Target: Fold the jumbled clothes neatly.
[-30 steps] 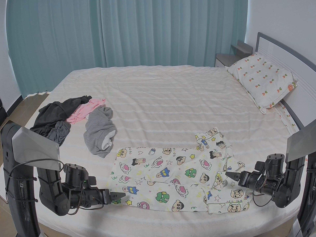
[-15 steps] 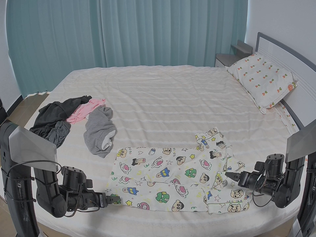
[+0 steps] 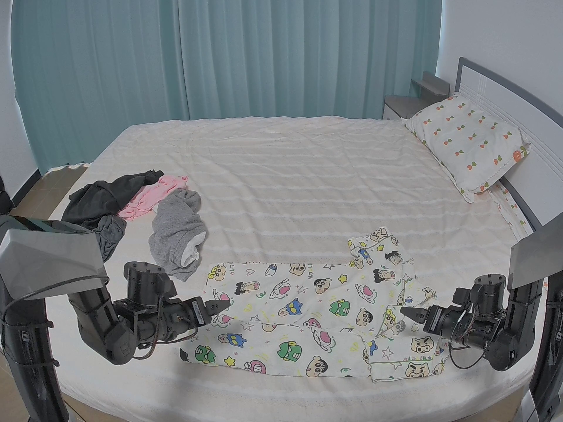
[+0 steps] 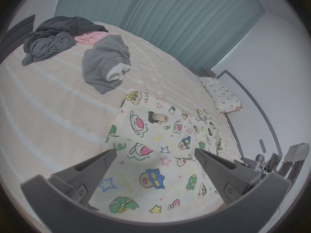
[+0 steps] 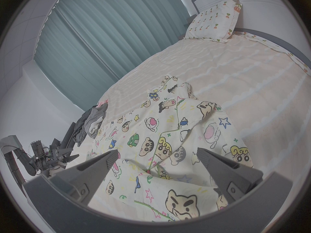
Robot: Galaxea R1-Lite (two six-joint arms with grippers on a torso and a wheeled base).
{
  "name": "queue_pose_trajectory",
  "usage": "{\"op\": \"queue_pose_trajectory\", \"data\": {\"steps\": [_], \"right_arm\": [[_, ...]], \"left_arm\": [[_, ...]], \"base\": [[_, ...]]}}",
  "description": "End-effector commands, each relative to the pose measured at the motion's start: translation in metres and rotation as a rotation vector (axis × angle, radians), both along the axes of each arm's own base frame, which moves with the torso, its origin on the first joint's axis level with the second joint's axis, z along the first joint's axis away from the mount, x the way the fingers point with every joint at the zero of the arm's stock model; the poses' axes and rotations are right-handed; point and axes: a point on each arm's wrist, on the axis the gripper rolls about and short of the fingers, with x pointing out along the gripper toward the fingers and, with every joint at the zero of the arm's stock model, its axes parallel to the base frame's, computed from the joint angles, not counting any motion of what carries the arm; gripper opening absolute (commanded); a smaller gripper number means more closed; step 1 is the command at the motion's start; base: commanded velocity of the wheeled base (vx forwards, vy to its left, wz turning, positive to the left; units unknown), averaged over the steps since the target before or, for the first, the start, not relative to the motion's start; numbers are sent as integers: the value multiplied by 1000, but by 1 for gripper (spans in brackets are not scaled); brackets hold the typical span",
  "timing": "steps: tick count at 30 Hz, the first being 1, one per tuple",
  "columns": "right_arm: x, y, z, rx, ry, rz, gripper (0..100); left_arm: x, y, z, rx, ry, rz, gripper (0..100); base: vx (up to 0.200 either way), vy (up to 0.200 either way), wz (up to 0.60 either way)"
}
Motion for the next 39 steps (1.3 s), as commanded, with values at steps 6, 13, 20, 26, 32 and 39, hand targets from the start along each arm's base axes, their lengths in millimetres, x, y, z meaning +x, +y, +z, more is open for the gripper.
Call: {"op": "queue_pose_trajectory", "data": {"steps": [6,13,20,26,32,39], "right_arm": [[0,1,-1,0,-1,1,100],[0,1,-1,-2,0,4,100],[0,1,-1,-1,1,3,100],[0,1,-1,-1,1,3,100],[0,1,-1,-1,1,2,100],[0,1,-1,-3,0,3,100]], "left_arm": [[0,-42,-43,131,136,-32,100],[-11,-43,-38,182,198,-36,100],[-23,-42,-26,220,269,-56,100],[-33,-45,-18,247,315,-79,100],[-40,-45,-18,278,372,-94,100],[-26,-40,-1,232,316,-60,100]], "base": [[0,0,0],[0,0,0],[0,0,0],[0,0,0],[0,0,0],[0,0,0]]}}
